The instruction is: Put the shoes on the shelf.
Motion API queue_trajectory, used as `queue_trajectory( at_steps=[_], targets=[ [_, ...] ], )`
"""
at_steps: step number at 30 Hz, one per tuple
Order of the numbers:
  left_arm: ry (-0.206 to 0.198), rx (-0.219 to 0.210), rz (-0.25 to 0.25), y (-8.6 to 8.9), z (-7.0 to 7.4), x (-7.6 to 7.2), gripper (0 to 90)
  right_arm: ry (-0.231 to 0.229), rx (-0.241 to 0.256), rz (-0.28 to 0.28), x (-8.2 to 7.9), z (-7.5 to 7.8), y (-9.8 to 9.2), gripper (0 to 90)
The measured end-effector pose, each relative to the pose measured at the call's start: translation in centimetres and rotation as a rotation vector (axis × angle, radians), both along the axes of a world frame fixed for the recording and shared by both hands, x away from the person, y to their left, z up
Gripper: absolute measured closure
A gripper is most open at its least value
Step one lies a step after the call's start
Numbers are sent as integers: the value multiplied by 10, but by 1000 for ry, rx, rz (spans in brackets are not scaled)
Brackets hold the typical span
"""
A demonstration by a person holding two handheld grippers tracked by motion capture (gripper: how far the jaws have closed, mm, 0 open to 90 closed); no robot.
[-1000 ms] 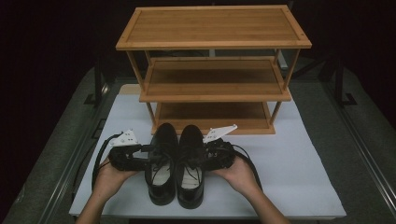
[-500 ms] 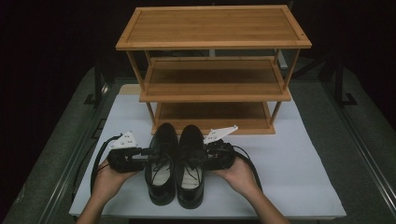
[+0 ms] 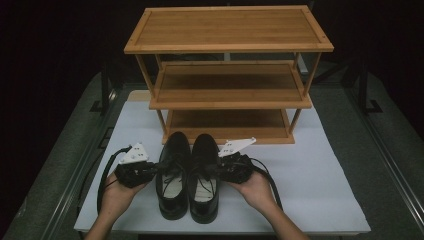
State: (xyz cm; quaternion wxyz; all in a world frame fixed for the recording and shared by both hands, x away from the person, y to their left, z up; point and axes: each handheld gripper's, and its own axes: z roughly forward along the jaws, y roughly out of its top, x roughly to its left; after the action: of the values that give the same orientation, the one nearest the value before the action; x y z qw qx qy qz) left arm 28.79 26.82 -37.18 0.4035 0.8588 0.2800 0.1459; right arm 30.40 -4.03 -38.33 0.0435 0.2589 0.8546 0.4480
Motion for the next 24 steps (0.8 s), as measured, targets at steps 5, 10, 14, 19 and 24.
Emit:
queue_trajectory(
  at_steps=[5, 10, 14, 19, 24],
  targets=[
    [-33, 5, 34, 1, 5, -3, 874, -25, -3, -40, 1, 3, -8, 868],
    [-46, -14, 54, 2, 8, -4, 875, -31, 3, -62, 2, 6, -17, 869],
    [-60, -23, 54, -1, 11, -5, 877, -35, 10, -77, 1, 9, -28, 869],
    [-60, -36, 51, -5, 13, -5, 877, -30, 18, -98, 0, 11, -44, 870],
    [-69, -50, 44, -11, 17, -3, 877, -37, 31, -113, 0, 14, -60, 869]
  ],
)
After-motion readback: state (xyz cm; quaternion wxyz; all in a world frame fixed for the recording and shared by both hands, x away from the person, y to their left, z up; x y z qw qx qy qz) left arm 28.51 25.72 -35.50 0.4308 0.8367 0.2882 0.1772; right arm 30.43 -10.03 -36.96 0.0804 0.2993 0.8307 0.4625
